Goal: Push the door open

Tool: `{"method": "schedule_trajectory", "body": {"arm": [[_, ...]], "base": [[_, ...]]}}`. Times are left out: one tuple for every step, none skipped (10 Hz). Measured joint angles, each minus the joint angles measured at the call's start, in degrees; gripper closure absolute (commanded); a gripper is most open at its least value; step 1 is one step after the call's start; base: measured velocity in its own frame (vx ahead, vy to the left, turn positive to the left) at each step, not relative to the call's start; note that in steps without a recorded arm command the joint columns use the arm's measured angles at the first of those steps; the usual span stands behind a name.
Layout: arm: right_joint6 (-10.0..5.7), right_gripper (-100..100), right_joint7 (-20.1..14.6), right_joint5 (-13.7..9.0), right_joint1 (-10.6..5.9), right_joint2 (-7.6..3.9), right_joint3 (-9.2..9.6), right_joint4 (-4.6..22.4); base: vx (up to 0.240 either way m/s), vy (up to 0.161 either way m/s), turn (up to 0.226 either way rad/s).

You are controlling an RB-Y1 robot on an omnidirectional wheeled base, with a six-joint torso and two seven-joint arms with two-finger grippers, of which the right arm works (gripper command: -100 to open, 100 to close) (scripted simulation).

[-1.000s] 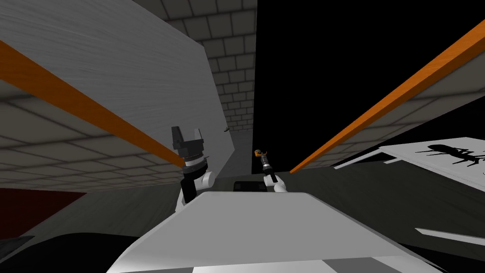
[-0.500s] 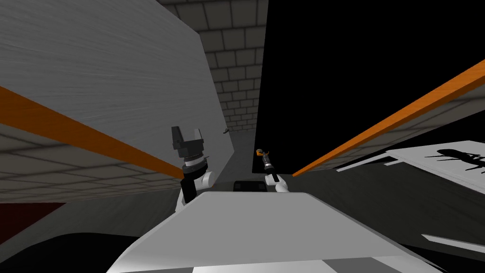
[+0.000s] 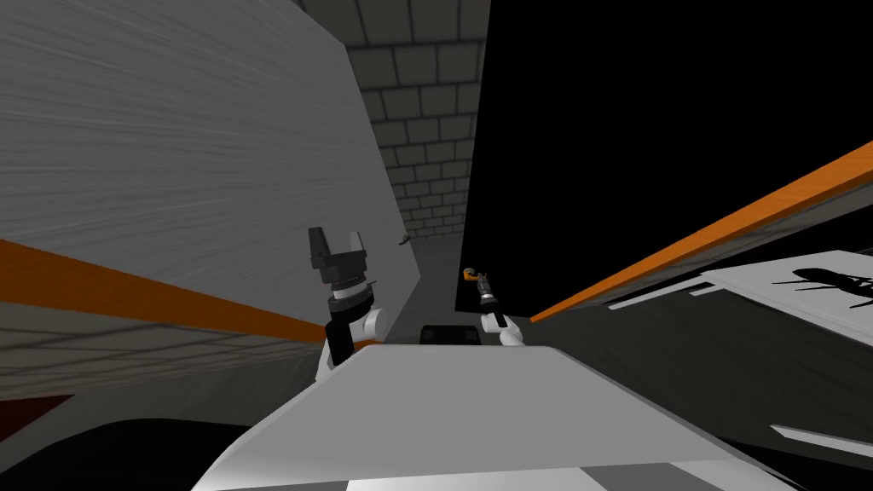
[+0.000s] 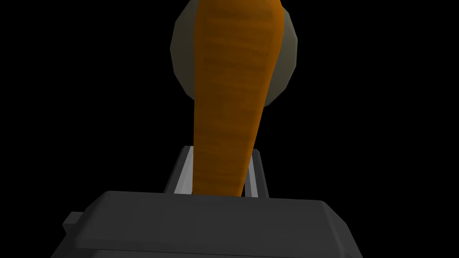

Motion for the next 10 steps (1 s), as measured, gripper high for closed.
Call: {"method": "schedule_trajectory", "body": {"arm": [[-0.98,100,0.0,-0.2,-0.96,-0.07,-0.36,1.6],[-1.57,100,0.1,-0.6,-2.08,-0.43,-1.12,3.3],[-1.28,100,0.3,-0.7,-1.28,-0.39,-1.33,2.2],[-1.53,100,0.5,-1.1,-1.82,-0.49,-2.10,3.3],[-1.68,100,0.9,-1.5,-2.03,-0.44,-2.77,3.6],[-0.92,100,1.3,-1.5,-0.90,-0.30,-3.00,1.4],[-1.98,100,1.4,-2.0,-2.62,-0.46,-3.84,4.2],[-2.05,100,1.7,-2.3,-2.59,-0.45,-4.35,4.0],[-1.31,100,1.8,-2.3,-1.83,-0.46,-4.40,2.4],[-0.57,100,2.2,-2.6,-1.01,0.01,-4.96,1.0]], "base": [[0.108,0.038,-0.073],[0.115,0.052,-0.053],[0.163,0.076,-0.080],[0.176,0.087,-0.091],[0.101,0.055,-0.050],[0.134,0.069,-0.080],[0.125,0.068,-0.048],[0.052,0.023,-0.009],[0.122,0.073,-0.098],[0.178,0.097,-0.138]]}}
